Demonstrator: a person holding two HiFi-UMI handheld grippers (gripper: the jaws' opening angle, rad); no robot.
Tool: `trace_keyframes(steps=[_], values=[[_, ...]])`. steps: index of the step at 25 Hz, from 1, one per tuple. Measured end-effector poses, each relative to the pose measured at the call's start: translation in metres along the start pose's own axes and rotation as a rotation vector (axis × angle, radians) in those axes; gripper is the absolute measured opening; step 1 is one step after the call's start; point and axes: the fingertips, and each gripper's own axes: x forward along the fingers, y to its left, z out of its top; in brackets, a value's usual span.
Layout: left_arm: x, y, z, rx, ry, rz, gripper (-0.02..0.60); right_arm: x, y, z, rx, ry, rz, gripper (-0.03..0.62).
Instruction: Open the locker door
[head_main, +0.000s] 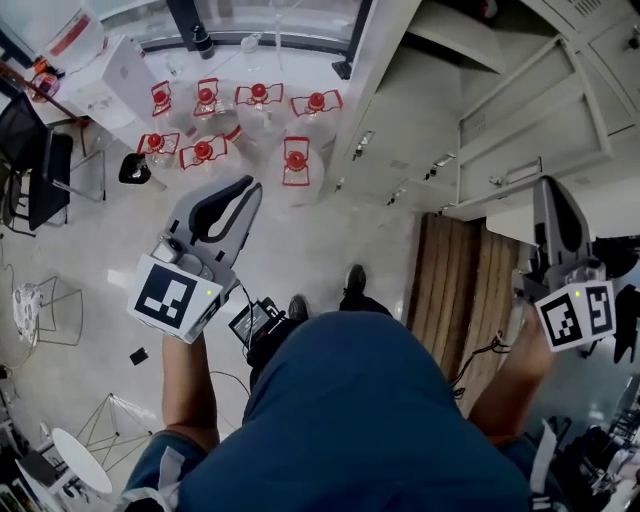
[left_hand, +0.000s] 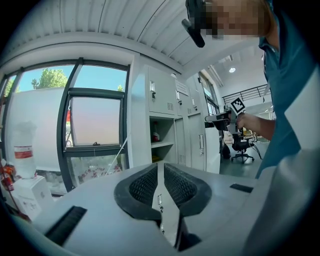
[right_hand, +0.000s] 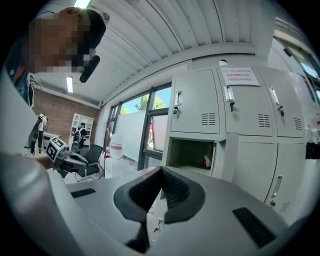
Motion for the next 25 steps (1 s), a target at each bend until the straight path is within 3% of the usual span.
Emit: trace_keyframes(steps=[25], values=[[0.017,-0.004,-0.011,-0.011,0.038,-0.046,0.054,0.012,-0.007,-0.020,0.009,0.068,-0.014,0.035]])
